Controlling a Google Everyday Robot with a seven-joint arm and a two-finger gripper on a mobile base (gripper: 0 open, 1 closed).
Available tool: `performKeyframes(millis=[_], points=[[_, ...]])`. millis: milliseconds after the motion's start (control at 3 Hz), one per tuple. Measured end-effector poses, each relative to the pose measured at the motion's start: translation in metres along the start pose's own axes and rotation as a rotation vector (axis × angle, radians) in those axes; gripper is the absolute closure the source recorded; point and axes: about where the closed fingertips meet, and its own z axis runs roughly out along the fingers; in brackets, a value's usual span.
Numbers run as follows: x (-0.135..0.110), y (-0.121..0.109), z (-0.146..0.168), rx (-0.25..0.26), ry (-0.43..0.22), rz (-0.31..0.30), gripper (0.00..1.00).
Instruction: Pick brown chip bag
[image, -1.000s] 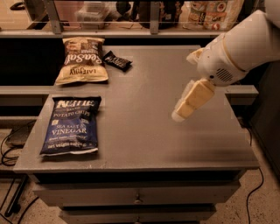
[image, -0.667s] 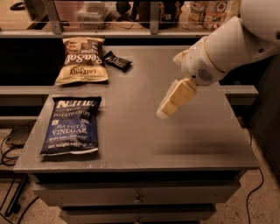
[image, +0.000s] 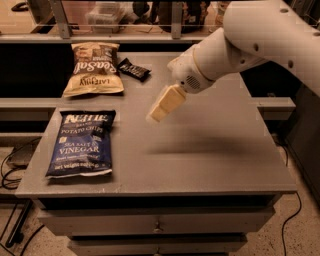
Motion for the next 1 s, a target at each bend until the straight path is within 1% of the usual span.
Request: performKeyframes(millis=[333,667,1000], points=[[-0.0162,-0.0158,0.0457,-0.023,-0.067,0.023,0.0],[-0.0162,-0.0158,0.0457,-0.023,-0.067,0.023,0.0],[-0.0214,-0.0183,0.0514,-0.02,-0.08,0.024,0.0]])
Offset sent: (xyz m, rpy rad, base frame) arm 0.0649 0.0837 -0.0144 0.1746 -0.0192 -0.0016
